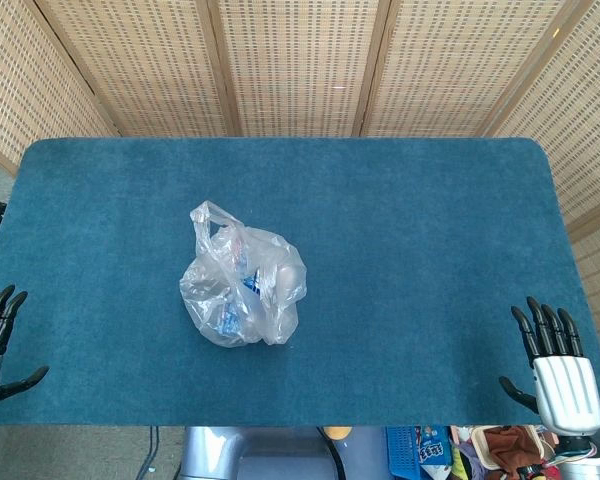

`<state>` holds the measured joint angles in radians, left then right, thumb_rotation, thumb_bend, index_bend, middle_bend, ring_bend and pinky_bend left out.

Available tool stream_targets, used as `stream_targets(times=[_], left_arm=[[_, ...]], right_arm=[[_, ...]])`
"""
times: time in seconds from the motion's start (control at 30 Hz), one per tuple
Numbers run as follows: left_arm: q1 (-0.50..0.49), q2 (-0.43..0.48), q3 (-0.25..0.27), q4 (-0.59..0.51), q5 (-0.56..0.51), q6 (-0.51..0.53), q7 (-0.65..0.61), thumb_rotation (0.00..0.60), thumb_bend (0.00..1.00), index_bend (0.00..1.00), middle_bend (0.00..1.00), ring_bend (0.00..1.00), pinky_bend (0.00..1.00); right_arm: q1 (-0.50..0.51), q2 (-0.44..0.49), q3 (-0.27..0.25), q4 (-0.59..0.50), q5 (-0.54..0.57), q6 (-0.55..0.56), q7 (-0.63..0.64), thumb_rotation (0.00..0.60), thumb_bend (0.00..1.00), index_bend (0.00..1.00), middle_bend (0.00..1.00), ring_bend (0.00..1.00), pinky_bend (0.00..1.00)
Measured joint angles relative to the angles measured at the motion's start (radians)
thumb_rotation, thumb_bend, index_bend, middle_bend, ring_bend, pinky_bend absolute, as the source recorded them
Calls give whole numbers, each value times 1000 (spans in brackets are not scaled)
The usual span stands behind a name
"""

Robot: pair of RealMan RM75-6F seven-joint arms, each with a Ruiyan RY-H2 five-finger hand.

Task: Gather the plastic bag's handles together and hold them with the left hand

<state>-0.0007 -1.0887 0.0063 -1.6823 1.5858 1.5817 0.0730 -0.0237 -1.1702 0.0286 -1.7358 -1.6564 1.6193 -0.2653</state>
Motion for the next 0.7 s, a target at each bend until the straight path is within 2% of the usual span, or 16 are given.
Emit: stream_targets(times=[0.37,0.57,0.7], left_arm=[[0,2,-7,-6,-9,1,-2,600,141,0,0,0,0],[3,16,-18,-25,-23,11,-9,600,146,0,0,0,0],[4,23,-28,-37,-42,13,-9,600,146,0,0,0,0]], right_arm=[[16,7,7,-8,21,-33,13,600,0,0,0,0,0],[94,46,49,-42,28,-114,95,600,0,0,0,0,0],[199,80,102,-77,18,-202,187,600,0,0,0,0,0]])
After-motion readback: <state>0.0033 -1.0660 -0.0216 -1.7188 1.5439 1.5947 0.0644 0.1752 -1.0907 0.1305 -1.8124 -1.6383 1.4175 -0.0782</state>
